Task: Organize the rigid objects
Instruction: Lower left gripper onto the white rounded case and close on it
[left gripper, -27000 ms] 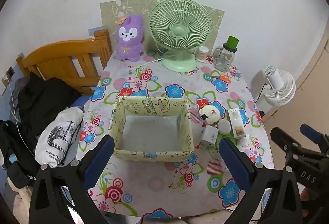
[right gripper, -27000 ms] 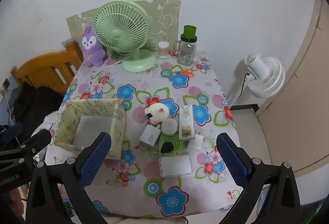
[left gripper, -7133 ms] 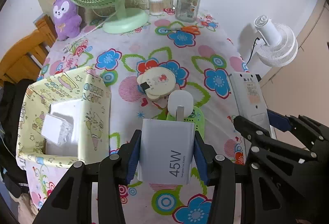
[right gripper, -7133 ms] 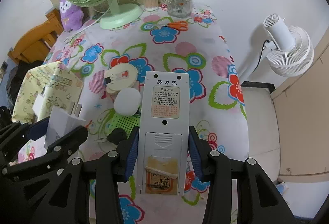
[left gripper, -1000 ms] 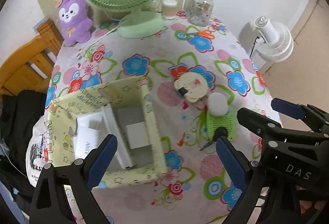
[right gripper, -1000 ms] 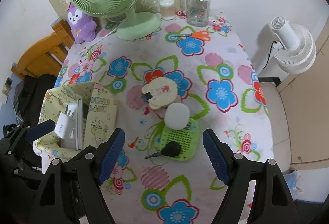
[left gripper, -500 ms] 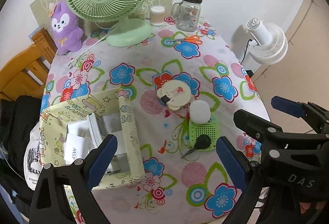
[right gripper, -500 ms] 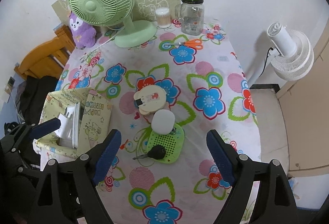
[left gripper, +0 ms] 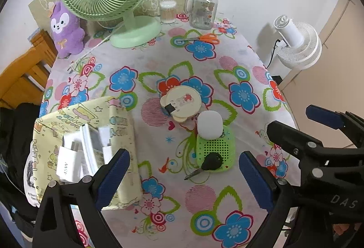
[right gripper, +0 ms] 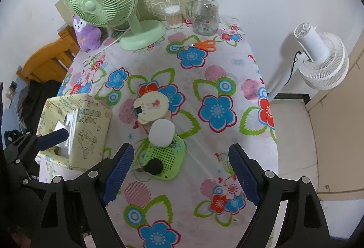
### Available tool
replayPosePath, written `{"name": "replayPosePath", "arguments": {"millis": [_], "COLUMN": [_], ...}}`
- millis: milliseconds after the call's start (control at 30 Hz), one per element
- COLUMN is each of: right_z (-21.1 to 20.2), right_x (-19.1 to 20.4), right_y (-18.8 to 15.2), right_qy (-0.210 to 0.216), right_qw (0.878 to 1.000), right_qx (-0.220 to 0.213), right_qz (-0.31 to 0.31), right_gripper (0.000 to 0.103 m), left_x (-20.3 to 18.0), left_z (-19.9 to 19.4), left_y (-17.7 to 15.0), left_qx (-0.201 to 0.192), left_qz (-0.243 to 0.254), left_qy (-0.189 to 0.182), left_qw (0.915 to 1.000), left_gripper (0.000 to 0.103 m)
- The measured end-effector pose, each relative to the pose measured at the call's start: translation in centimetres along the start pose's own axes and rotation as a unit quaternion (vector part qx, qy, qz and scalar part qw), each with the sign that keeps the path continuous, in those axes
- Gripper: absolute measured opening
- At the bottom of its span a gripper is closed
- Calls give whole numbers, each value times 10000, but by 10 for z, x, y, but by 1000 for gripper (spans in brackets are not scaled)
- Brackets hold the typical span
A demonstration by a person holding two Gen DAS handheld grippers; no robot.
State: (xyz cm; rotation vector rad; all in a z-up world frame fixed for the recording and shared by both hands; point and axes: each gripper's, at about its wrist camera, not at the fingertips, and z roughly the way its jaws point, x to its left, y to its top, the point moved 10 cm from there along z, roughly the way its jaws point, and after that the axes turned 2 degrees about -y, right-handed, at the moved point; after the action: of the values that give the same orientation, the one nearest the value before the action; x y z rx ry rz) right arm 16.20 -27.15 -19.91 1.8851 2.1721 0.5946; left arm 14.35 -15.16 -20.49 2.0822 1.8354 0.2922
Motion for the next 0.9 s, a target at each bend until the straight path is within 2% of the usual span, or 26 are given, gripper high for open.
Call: {"name": "replayPosePath", "arguments": {"millis": [500, 667, 800, 900], "right_z": [37, 52, 66, 77], "right_x": [-28, -33, -40, -46], "right_y": [2, -2, -6, -8], "right_qy": [25, 23, -12, -69], "right_qw": [9994, 9992, 9991, 9990], "right_qx": [162, 252, 353, 420], "right_qz": [-298, -315, -227, -142], "right_gripper": [87, 87, 87, 87], "left_x": [-13, -18, -24, -26], "left_z": [48, 67, 81, 93], "left_y": [0, 2, 5, 6], "left_qx": [174, 224, 184, 283], "left_qz": [-240, -130, 181, 209], "left_qy": [105, 159, 272, 222], "left_qw": [9995, 9995, 9993, 9991], "left_gripper": [98, 98, 98, 97]}}
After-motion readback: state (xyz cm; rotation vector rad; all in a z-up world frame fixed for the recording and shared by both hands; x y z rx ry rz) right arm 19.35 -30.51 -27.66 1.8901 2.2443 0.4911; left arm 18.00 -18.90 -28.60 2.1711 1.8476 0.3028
